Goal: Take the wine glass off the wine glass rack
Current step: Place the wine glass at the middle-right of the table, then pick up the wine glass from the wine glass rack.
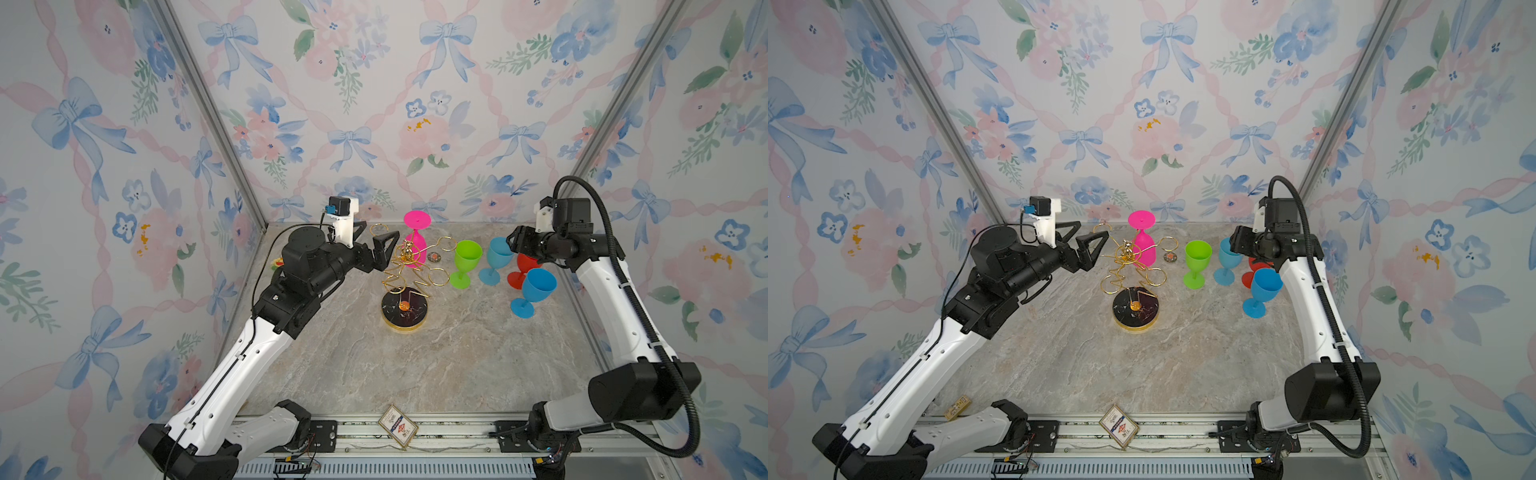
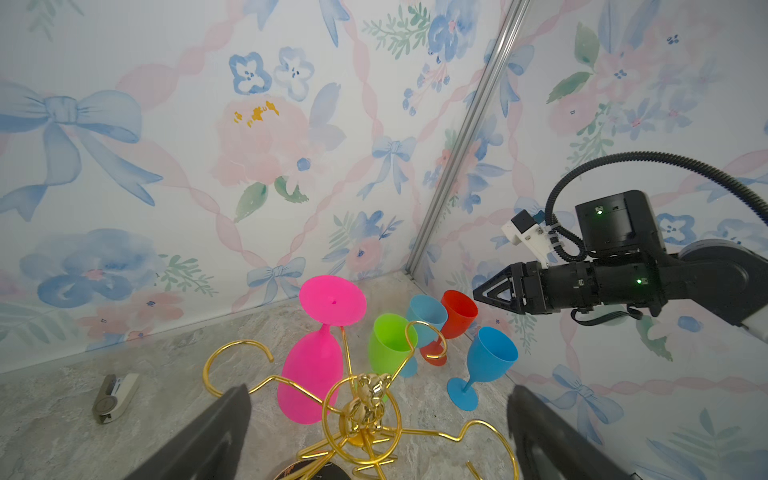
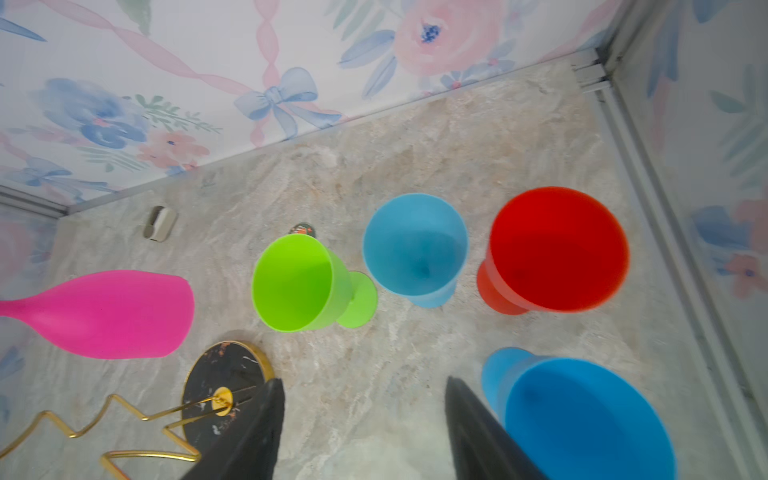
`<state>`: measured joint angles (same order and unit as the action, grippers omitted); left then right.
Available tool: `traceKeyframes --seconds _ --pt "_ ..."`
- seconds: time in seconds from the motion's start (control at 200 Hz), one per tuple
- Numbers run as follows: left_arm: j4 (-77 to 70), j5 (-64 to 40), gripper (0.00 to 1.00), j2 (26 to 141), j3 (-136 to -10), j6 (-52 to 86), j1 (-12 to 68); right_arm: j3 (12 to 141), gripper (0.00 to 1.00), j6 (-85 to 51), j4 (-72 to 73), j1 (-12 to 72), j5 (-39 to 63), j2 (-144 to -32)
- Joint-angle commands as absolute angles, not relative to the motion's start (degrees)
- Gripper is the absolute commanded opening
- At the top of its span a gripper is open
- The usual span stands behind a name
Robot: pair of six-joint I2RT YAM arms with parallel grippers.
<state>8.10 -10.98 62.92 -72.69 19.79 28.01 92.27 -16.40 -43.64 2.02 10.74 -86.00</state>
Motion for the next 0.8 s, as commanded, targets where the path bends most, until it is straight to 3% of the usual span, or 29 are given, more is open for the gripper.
traceKeyframes --seconds 0.0,0.235,0.605,0.795 --pt "9.4 -13.8 0.98 61.0 -71.4 20.4 26.8 96.1 0.63 -23.5 -37.1 3.9 22.6 -88.8" --pt "9.4 -13.9 0.98 59.6 -69.5 20.5 26.3 96.5 0.59 -37.2 -21.9 5.7 34.1 -93.5" --pt "9.4 -12.7 0.98 56.5 -66.2 20.2 24.3 95.8 0.47 -54.1 -0.7 11.6 42.6 -102.8" --pt "9.4 -13.0 0.98 55.3 -65.0 19.5 23.3 100.2 0.43 -53.0 -3.3 14.5 43.4 -106.9"
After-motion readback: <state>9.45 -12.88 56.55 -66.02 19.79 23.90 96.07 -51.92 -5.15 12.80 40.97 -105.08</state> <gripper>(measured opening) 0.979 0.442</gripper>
